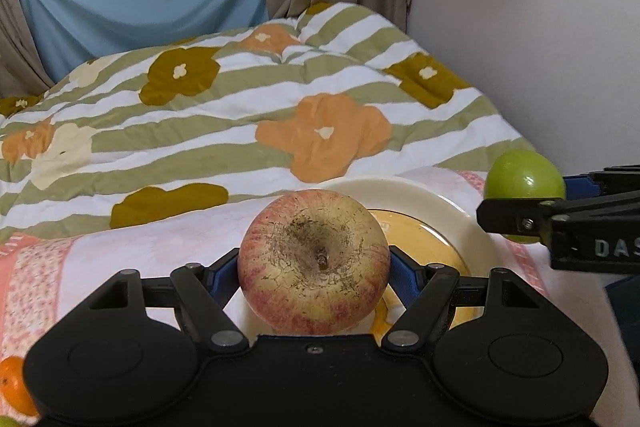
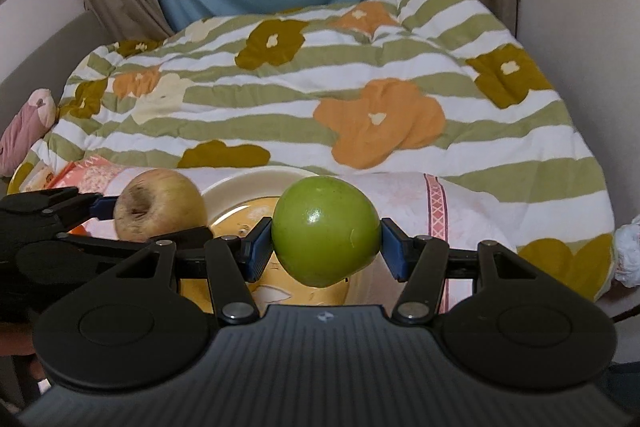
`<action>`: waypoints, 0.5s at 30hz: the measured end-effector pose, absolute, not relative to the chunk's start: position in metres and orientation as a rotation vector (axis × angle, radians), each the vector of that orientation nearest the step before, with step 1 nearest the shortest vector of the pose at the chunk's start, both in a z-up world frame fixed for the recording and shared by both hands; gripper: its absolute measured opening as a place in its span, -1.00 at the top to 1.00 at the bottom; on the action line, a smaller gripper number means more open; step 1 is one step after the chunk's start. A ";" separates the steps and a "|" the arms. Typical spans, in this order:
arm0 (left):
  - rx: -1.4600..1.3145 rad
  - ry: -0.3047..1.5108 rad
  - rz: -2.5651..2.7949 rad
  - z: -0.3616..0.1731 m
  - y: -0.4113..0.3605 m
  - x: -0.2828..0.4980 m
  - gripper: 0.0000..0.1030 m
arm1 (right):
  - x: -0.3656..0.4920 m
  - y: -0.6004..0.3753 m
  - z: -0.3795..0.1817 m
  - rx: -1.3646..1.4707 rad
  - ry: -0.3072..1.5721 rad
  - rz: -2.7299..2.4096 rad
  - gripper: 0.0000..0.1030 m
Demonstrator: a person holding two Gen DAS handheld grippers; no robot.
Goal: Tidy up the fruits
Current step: 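Carry the apple and green apple into the duck bowl and open both tools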
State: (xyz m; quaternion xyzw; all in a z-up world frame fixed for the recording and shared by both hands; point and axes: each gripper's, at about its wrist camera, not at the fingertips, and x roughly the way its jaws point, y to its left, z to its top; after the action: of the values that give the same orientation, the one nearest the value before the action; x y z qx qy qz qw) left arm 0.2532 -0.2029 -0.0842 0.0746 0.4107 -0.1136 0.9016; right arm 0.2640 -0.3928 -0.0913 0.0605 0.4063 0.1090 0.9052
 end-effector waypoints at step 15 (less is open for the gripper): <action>0.223 0.864 -0.191 -0.110 -0.227 0.282 -0.67 | 0.295 -0.406 -0.114 0.130 0.890 0.271 -0.39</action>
State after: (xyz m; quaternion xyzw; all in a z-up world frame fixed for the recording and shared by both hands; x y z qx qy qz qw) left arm 0.2820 -0.2269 -0.1098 0.1076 0.4173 -0.0922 0.8977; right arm 0.2946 -0.4063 -0.1136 0.0628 0.4287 0.1307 0.8917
